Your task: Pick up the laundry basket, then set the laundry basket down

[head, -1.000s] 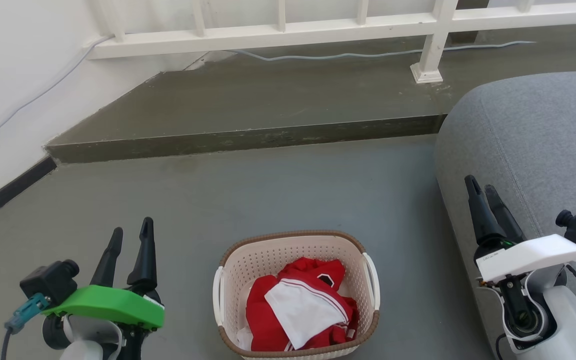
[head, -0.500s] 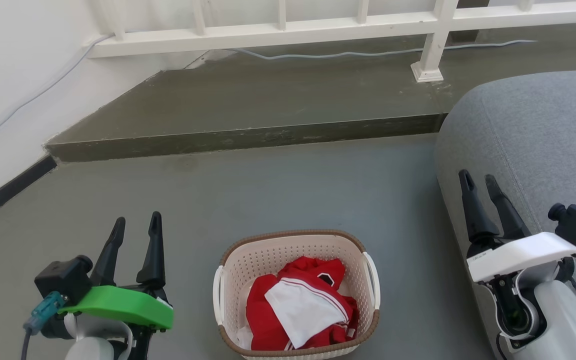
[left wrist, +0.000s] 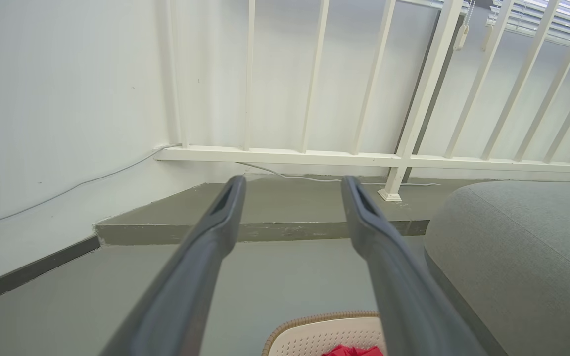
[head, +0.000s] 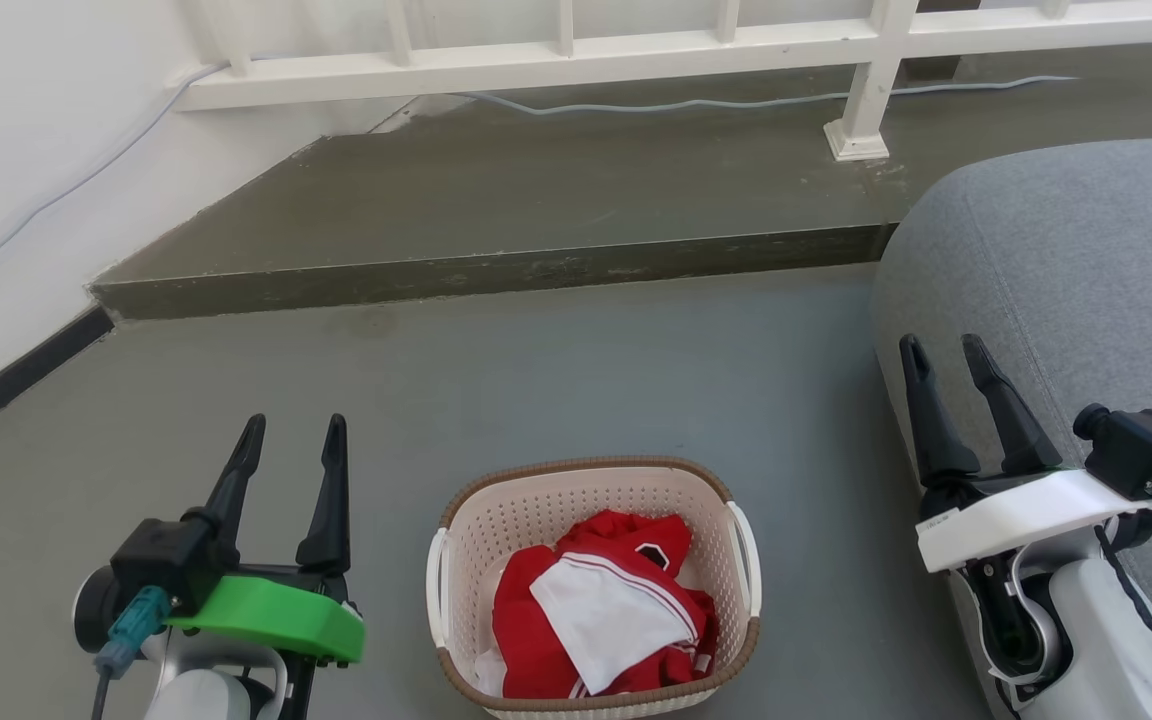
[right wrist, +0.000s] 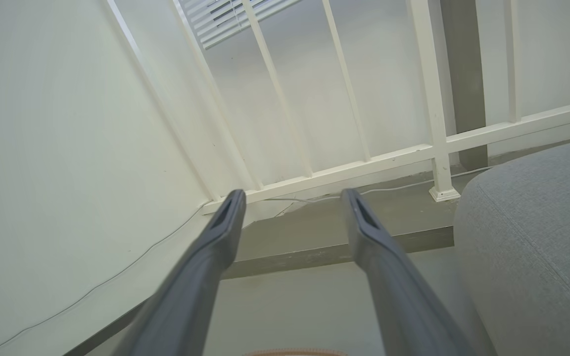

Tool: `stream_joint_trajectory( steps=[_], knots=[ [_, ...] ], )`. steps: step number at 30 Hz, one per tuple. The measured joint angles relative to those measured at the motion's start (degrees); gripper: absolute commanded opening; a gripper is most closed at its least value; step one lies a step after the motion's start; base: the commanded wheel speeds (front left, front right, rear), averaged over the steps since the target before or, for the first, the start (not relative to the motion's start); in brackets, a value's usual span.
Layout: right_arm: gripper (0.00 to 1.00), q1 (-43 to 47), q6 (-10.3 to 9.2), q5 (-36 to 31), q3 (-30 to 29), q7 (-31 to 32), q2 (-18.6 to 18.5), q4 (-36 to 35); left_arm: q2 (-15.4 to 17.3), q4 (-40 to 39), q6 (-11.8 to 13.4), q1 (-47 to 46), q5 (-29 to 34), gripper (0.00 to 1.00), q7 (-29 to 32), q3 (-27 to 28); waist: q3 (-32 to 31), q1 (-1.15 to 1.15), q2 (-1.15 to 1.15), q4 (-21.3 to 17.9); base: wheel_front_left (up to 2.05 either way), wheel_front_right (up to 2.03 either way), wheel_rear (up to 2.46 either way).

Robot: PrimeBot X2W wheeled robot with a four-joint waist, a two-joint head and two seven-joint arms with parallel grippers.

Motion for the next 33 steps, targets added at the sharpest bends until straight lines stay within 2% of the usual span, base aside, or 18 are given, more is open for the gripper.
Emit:
stream_joint_trajectory(
  steps=[4,33],
  knots=[
    [1.00,0.0,0.08,-1.9,-0.2,-0.6,0.2,-0.2,0.0,-0.1,0.0,0.0,2.0,1.00,-0.2,0.0,0.0,0.00,0.00,0.0,0.00,0.00,0.00],
    [1.00,0.0,0.77,-4.7,-1.7,-0.6,2.0,0.7,-0.2,0.0,-0.7,0.0,2.1,1.00,-0.2,1.2,0.6,-0.01,0.00,-0.8,0.00,0.00,0.00]
  ],
)
